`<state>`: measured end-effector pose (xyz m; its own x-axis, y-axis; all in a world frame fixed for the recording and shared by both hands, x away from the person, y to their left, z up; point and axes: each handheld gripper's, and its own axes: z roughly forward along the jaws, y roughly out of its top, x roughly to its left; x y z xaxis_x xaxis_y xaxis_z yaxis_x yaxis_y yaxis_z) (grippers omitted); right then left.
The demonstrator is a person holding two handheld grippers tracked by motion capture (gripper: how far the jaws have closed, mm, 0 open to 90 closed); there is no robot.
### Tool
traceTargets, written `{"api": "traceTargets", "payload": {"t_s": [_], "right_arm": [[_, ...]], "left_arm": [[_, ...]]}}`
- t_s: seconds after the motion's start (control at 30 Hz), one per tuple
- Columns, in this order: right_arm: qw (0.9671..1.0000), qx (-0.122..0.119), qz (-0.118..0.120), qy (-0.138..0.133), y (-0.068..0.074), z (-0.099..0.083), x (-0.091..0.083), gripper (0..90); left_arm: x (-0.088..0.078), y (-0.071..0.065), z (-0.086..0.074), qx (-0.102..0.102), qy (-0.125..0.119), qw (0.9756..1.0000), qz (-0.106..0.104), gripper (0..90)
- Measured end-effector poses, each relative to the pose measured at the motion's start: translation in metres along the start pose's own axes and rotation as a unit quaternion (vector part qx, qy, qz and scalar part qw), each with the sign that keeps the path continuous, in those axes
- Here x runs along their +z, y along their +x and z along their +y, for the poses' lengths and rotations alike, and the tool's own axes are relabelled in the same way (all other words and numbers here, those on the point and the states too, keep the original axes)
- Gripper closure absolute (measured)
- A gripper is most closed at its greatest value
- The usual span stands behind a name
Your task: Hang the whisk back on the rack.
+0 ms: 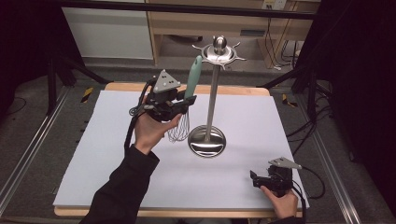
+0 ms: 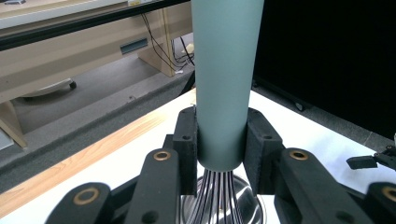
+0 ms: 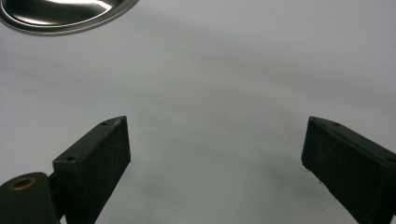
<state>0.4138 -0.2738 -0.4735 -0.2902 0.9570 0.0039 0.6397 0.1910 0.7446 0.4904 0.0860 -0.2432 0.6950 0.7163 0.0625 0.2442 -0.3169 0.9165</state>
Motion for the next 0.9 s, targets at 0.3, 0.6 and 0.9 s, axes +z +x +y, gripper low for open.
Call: {"api": "traceTargets", "payload": {"t_s": [0.3,0.6,0.9], "right_arm": [[1.0,0.002,0.004,-0.002,0.0,0.0,0.0,8.4],[1.0,0.003,0.001,-0.001,0.0,0.0,0.001,8.4],[1.0,0.003,0.004,0.0,-0.001,0.0,0.001,8.4]], "left_arm": [[0.009,-0.001,0.003,-0.002,0.005,1.0,0.0,69.1],[0.021,-0.003,0.004,-0.013,0.0,0.9999,-0.003,69.1],[0.029,-0.003,0.004,-0.018,-0.005,0.9998,-0.004,69.0]]}}
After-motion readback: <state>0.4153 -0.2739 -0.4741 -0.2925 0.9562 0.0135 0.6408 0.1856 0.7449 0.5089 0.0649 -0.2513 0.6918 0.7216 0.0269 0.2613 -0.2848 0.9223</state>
